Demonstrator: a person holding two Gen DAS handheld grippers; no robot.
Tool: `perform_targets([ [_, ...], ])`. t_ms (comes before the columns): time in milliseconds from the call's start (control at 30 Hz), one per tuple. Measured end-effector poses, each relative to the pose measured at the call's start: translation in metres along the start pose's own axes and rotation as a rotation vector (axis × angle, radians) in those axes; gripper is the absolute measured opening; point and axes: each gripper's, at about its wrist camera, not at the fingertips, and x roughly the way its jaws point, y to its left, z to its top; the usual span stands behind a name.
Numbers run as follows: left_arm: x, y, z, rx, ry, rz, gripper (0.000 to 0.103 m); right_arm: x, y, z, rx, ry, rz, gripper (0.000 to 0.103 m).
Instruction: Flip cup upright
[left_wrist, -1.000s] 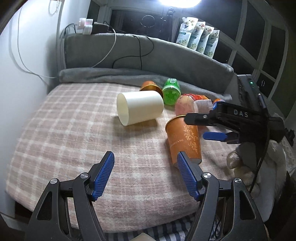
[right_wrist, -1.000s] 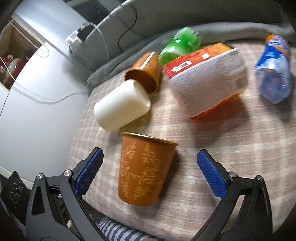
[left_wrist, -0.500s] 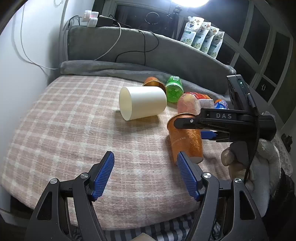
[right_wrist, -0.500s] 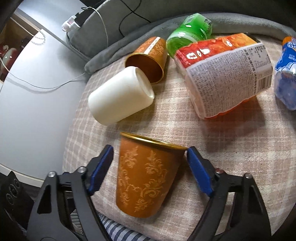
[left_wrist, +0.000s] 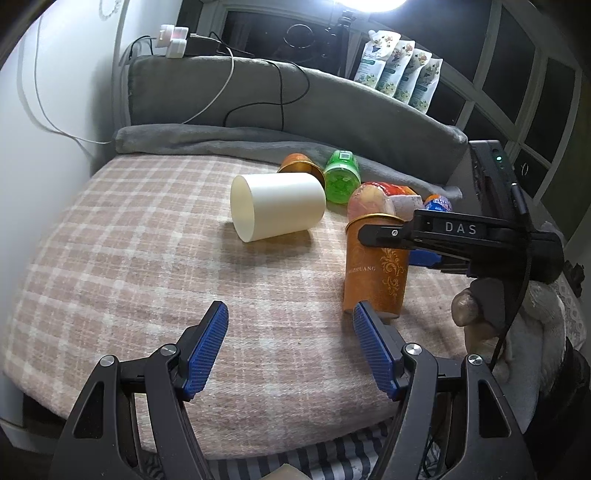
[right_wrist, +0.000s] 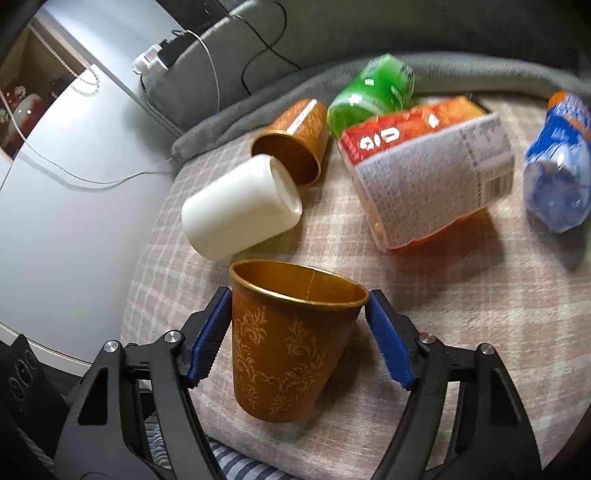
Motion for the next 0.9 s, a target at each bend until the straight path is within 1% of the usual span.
perform_targets([
  [300,0.0,-0.001,0.0,0.001,0.0,-0.002,0.07,-0.013,0.019,-0.003,-0.138,-0.114,-0.121,0.076],
  [433,0.001,-0.001,0.0,0.002,0.0,-0.004,0.07,-0.013,0.025,-0.002,-0.195,-0.15,-0.168,0.076],
  [533,-0.001,-0.003,0.0,0.004,0.0,-0.007,0.07,-0.011,0.027,-0.003,-0.231,-0.186,-0.219,0.076],
  [900,0.0,-0.002,0.001,0.001,0.001,-0.009,0.07,-0.016,0.039,-0.02,-0.312,-0.235,-0.26,0.076],
])
